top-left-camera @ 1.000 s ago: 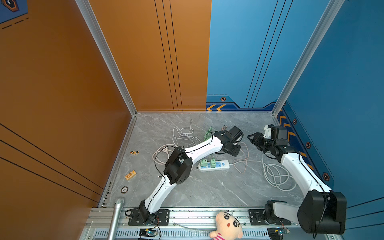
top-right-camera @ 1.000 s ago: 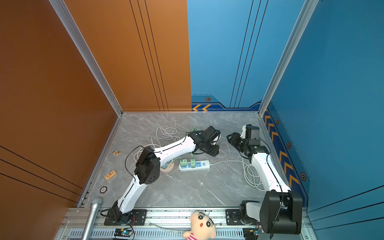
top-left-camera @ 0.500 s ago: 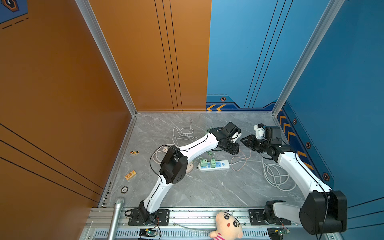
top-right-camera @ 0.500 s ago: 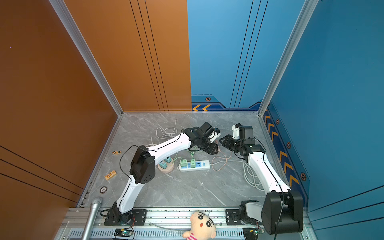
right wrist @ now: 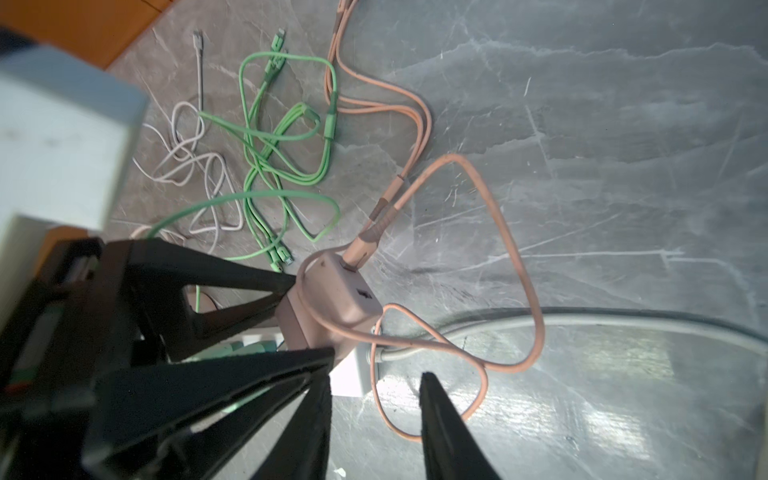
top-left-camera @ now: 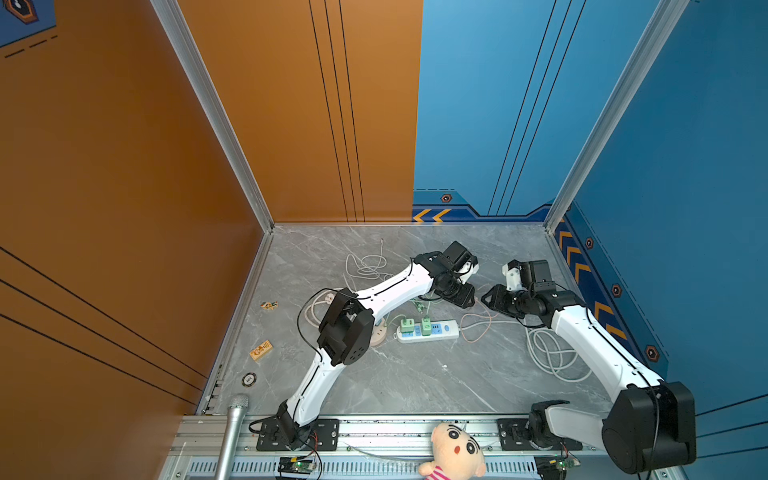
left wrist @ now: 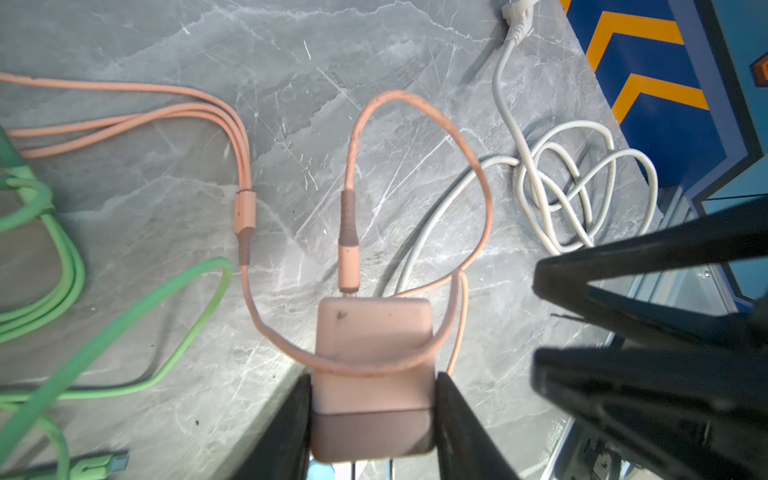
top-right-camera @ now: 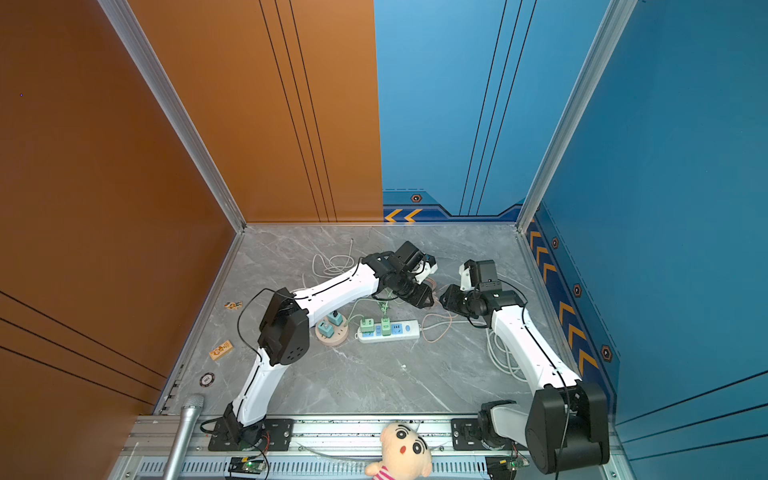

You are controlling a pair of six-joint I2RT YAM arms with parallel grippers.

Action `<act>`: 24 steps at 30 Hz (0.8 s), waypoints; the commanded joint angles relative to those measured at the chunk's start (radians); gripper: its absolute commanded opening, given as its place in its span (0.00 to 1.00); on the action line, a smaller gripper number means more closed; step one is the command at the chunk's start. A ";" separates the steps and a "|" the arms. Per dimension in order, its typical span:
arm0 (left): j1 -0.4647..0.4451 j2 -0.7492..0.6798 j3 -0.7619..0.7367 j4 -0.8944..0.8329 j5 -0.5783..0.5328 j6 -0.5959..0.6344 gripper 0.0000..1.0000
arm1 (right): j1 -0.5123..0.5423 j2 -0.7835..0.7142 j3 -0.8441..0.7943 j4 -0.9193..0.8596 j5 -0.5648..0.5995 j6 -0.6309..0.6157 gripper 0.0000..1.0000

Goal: Insert the plug
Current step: 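Lift the pink charger with the left gripper toward the right gripper while it approaches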

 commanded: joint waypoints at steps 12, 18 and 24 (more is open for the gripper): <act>0.021 -0.089 -0.055 -0.008 0.151 0.054 0.37 | 0.103 0.114 0.058 -0.072 0.206 -0.101 0.48; 0.016 -0.094 -0.073 -0.010 0.179 0.069 0.37 | 0.148 0.146 0.092 -0.061 0.283 -0.147 0.51; 0.017 -0.103 -0.079 -0.009 0.167 0.071 0.37 | 0.191 0.176 0.104 -0.067 0.363 -0.187 0.24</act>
